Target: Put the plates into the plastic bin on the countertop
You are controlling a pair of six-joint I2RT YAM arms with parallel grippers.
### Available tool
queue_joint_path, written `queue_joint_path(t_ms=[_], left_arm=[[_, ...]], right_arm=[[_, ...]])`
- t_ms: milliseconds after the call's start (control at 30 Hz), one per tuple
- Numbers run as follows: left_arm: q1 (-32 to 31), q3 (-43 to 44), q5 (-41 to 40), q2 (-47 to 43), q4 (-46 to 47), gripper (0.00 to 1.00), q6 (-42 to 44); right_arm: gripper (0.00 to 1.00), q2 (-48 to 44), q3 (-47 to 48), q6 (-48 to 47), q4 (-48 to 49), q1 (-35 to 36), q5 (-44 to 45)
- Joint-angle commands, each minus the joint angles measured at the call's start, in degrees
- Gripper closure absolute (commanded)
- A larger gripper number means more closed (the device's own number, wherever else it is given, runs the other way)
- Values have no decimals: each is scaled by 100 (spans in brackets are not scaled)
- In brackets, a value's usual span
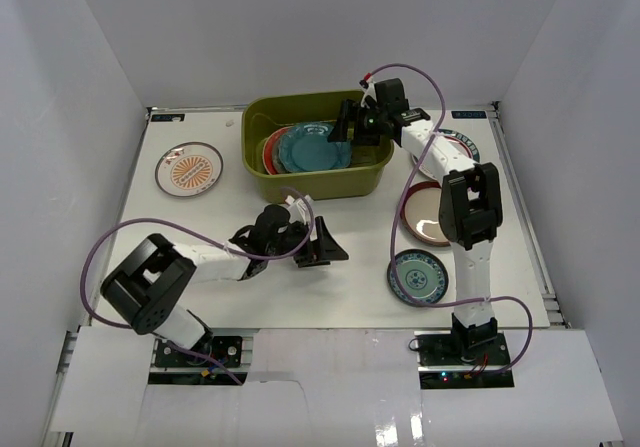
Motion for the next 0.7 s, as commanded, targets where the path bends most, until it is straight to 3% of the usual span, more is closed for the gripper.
queue_joint_path(t_ms=[0,100,300,367,400,433,533,567,600,667], left_arm=[[-200,292,-174,140,201,9,36],[-314,283,-384,62,140,10,98],[-368,239,-1148,-895,-807,10,641],[-376,230,-1308,-1359,-1098,10,870],[-376,230,-1430,-1527,-1396,10,932],[-376,230,-1466,-1877,-1529,9,1003],[-385,248,-1711,-2485,-2197,9,1371],[-385,317,-1817,-2705,-2399,8,1494],[-394,370,-1931,-3142,-2897,8,1704],[-403,485,-2308,-3566,-3313,7,1908]], right_arm=[[11,-350,100,-117,204,54,71],[2,-665,-13,-82,405,54,97],[10,-1701,-549,-248,695,28,991],[8,-2228,-970,-275,792,-24,1274],[1,-2466,-1207,-240,879,-138,1501],[3,-2982,-1888,-188,1019,-209,1582],[47,-3907,-3348,312,1827,-753,1846],[65,-4563,-4433,496,1977,-980,1846],[91,-4909,-4983,925,2414,-1505,1759],[92,-5820,-6569,1270,2768,-2105,1610]])
